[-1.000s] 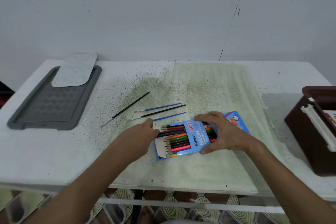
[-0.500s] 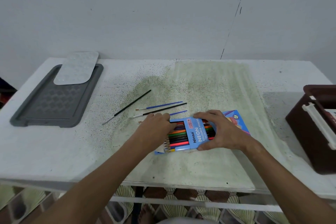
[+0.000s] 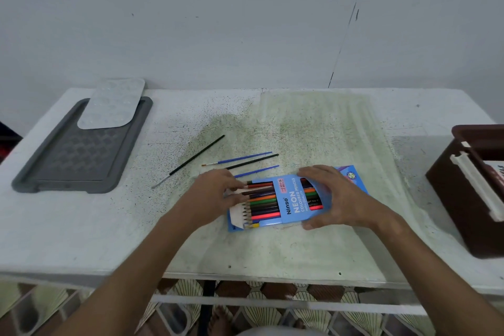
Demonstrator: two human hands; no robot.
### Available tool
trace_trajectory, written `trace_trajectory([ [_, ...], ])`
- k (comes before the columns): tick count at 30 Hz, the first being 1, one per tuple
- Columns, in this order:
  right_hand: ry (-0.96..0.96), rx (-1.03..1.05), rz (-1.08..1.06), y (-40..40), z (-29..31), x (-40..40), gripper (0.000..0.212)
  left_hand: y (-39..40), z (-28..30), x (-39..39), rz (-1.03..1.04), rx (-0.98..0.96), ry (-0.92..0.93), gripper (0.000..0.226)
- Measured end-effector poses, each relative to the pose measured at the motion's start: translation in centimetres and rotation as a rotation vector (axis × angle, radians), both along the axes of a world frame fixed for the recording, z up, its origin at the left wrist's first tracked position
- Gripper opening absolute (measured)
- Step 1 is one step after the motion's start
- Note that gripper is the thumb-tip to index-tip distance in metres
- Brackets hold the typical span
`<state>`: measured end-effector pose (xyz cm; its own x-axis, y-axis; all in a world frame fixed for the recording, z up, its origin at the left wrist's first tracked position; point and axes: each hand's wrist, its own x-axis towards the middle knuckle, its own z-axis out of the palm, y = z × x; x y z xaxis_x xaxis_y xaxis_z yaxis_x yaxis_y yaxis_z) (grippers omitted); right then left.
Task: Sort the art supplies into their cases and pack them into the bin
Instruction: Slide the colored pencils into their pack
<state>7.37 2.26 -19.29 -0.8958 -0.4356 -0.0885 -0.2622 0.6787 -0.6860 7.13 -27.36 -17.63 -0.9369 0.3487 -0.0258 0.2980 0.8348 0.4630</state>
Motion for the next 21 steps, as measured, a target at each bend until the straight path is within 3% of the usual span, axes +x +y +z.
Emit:
trace_trajectory([
  [10, 0.054, -0.005, -0.040, -0.6, 0.5, 0.3, 0.094, 1.9, -0.8, -0.3, -0.082, -0.336, 0.043, 0.034],
  [12, 0.062, -0.009, -0.040, -0.5, 0.3, 0.3, 0.095, 1.2, -1.2, 0.1, -0.044, -0.168, 0.027, 0.036],
  [14, 0.069, -0.019, -0.043, -0.4, 0.0, 0.5, 0.096, 0.5, -1.3, 0.8, 0.163, 0.128, 0.034, 0.037],
  [16, 0.086, -0.029, -0.054, -0.4, -0.4, 0.7, 0.095, -0.2, -1.3, 1.8, 0.345, 0.286, 0.004, 0.026],
  [19, 0.120, -0.039, -0.068, -0.7, -0.6, 0.9, 0.093, -0.1, -1.9, 2.7, 0.282, 0.250, -0.107, 0.022],
  [21, 0.129, -0.046, -0.072, -1.2, -0.5, 1.0, 0.092, 0.7, -2.3, 2.8, 0.250, 0.233, -0.084, 0.024],
])
